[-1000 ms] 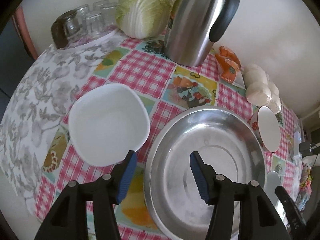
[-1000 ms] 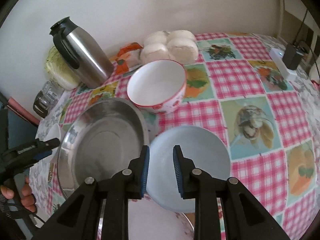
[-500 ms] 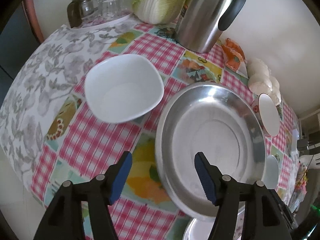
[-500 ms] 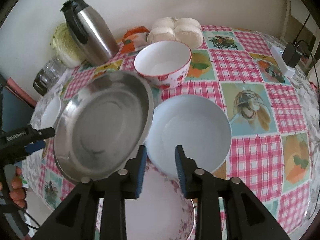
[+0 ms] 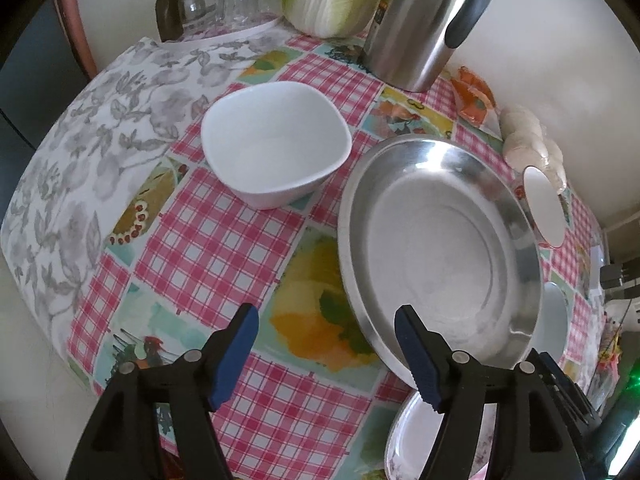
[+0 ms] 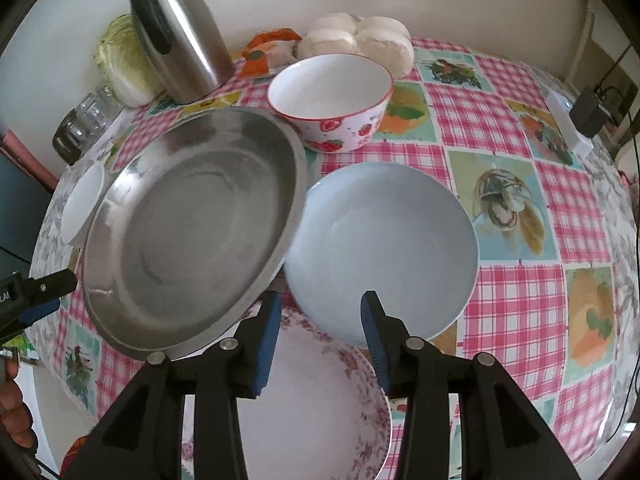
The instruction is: Organize plates and bowls
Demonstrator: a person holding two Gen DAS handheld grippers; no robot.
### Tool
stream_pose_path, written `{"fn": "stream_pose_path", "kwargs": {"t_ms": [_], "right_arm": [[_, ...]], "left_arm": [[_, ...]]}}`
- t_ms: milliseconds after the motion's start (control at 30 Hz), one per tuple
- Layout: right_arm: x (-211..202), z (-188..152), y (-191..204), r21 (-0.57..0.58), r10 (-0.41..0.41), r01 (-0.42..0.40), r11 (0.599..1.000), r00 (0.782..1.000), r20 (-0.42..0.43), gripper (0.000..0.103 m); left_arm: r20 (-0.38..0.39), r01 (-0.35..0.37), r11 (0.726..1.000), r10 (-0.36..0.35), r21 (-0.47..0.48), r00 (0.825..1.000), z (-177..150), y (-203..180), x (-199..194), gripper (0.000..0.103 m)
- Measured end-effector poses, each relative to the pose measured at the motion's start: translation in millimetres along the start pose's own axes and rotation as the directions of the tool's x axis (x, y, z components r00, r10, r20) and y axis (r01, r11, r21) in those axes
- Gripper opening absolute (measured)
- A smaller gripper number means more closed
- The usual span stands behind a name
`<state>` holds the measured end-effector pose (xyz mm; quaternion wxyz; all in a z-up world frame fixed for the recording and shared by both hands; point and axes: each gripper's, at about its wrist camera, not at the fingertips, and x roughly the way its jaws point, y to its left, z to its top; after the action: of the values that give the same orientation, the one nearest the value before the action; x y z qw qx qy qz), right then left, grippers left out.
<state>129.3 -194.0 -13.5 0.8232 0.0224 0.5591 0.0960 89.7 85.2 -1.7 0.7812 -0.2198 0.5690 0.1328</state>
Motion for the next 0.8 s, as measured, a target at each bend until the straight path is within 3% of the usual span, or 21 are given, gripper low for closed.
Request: {"fn": "stream_pose_path", "kwargs": {"t_ms": [133, 500, 700, 800], "right_arm": [[3, 1, -10, 0.053, 0.045, -0.045, 0.998, 0.999, -0.006, 0.045], [-3, 2, -20, 0.083, -0.009, 0.009, 0.997, 1.0, 0.001, 0.046], [-26, 6, -8, 0.066, 0.054, -0.059, 0.996, 0.996, 0.072, 0.046], [-26, 5, 1, 0.041, 0.085, -0.088, 0.995, 0.994, 0.068, 0.046]], "left_arm": [[-0.002, 0.003, 1.0, -0.003, -0.017, 1.0, 1, 4, 2, 0.074], [-0.038, -0.003, 0.999, 0.002, -0.033, 0.999, 2, 6, 14, 0.074], [-0.058, -0.022, 0.999, 0.021, -0.025, 0.998, 3, 6, 25, 0.074], [-0.067, -0.033, 0.999, 0.032, -0.012, 0.997, 3, 3, 29, 0.074]]}}
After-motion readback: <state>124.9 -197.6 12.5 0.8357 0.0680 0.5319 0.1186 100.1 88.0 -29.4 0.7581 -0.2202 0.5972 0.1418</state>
